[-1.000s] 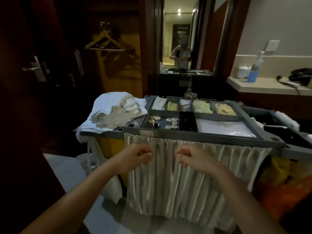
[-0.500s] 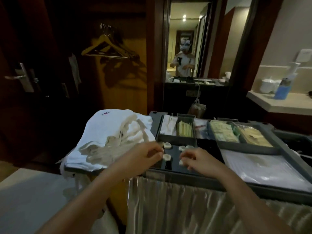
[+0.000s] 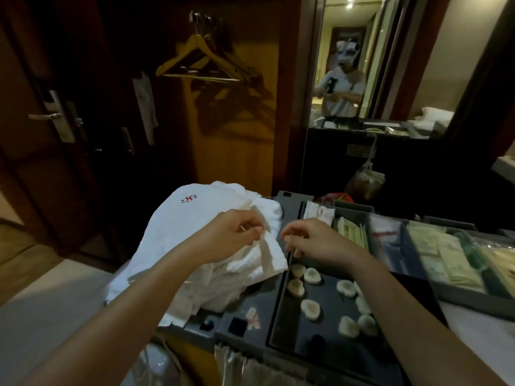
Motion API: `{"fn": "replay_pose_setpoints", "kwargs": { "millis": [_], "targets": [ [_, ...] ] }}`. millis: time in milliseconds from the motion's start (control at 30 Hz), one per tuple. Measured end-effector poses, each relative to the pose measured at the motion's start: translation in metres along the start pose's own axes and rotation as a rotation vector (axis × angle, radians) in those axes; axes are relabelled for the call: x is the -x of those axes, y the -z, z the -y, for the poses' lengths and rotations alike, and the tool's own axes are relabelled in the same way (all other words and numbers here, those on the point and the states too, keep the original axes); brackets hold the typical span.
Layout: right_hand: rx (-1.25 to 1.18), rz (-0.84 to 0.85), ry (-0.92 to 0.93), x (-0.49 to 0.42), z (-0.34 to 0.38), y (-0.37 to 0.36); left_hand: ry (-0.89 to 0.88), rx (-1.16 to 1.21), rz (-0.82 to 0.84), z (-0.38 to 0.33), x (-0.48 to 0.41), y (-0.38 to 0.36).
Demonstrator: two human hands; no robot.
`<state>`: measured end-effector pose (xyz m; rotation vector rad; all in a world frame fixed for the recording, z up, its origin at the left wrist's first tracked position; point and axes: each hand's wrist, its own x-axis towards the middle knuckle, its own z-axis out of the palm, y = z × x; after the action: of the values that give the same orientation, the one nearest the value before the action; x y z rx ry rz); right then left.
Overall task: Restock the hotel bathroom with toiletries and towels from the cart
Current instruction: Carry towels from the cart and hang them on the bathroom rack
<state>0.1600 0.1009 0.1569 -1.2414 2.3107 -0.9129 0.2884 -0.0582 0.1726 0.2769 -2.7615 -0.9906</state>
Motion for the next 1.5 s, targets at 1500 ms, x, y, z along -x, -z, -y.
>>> {"fn": "replay_pose_setpoints", "kwargs": {
  "millis": [1500],
  "targets": [
    [-0.491, -0.134, -0.008, -0.310, 0.013, -0.047, 0.563, -0.255, -0.083, 0.112, -0.115, 0.019]
  ]
}}
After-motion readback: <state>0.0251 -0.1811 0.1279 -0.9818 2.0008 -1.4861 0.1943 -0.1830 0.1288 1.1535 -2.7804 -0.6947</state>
